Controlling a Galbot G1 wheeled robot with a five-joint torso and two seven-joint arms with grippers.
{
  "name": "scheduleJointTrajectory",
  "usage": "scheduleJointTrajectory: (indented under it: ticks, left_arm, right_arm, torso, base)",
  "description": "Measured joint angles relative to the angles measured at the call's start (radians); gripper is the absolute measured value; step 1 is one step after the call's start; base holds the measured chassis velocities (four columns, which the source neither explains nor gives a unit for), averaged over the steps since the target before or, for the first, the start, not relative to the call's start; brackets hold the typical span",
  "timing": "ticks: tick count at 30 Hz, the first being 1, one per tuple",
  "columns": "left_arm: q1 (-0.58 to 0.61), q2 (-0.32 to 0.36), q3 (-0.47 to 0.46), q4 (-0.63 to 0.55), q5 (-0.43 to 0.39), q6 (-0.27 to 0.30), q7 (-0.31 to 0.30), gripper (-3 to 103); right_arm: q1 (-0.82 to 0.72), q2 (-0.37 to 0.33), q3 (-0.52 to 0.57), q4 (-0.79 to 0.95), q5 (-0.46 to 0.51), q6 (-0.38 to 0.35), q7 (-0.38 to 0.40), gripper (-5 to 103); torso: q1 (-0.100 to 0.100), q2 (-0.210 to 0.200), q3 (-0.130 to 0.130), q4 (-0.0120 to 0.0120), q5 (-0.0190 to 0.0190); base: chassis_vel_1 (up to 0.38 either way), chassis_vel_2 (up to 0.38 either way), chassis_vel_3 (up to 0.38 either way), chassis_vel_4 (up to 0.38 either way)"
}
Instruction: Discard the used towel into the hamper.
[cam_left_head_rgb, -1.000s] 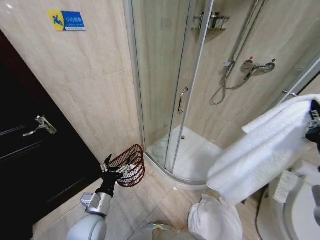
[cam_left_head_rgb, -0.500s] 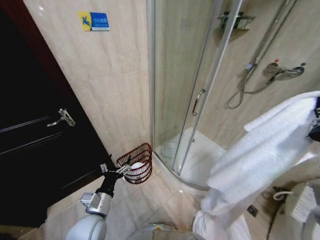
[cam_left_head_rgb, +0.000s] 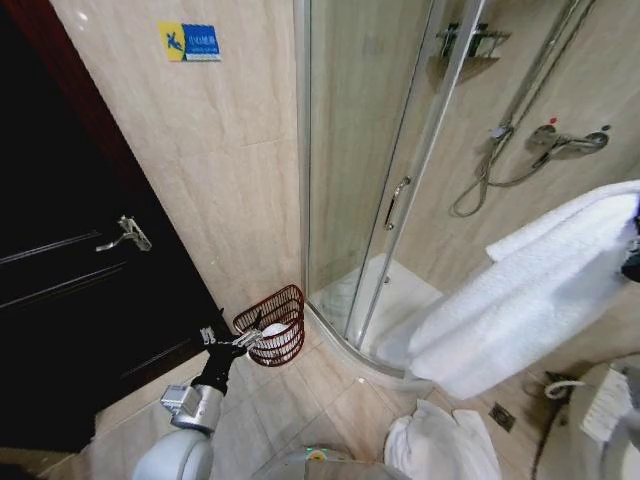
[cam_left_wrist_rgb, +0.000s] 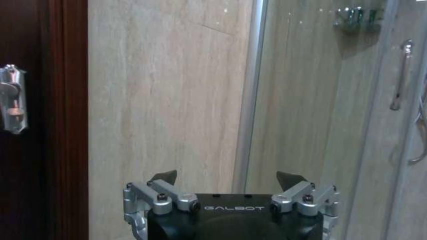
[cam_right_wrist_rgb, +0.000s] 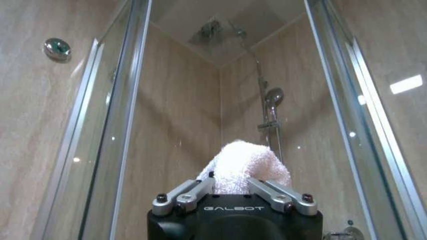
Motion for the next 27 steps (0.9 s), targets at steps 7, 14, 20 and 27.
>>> scheduleJointTrajectory:
  ticks: [7, 14, 20, 27]
  left_arm:
    - [0.0, 0.0, 0.0, 0.0, 0.0, 0.0, 0.0, 100]
    - [0.0, 0.0, 0.0, 0.0, 0.0, 0.0, 0.0, 100]
    - [0.0, 0.0, 0.0, 0.0, 0.0, 0.0, 0.0, 100]
    - [0.0, 0.0, 0.0, 0.0, 0.0, 0.0, 0.0, 100]
  right_arm:
    - [0.005, -0.003, -0.006, 0.0, 0.0, 0.0, 0.0, 5]
    - [0.01, 0.0, -0.011, 0.0, -0.001, 0.005, -0.004, 5]
    - [0.013, 0.001, -0.012, 0.0, -0.007, 0.009, -0.017, 5]
    - [0.017, 0.0, -0.013, 0.0, -0.009, 0.009, -0.023, 5]
  torso:
    - [-0.001, 0.0, 0.0, -0.0005, 0.0003]
    - [-0.001, 0.001, 0.0, -0.0003, 0.0004]
    - [0.001, 0.0, 0.0, 0.0, 0.0]
    - [0.0, 0.0, 0.0, -0.0002, -0.0001]
  base:
    - [0.154, -0.169, -0.16, 0.164]
    - [0.091, -0.093, -0.087, 0.094]
    - [-0.044, 0.03, 0.034, -0.038]
    - [0.012, 0.003, -0.001, 0.015]
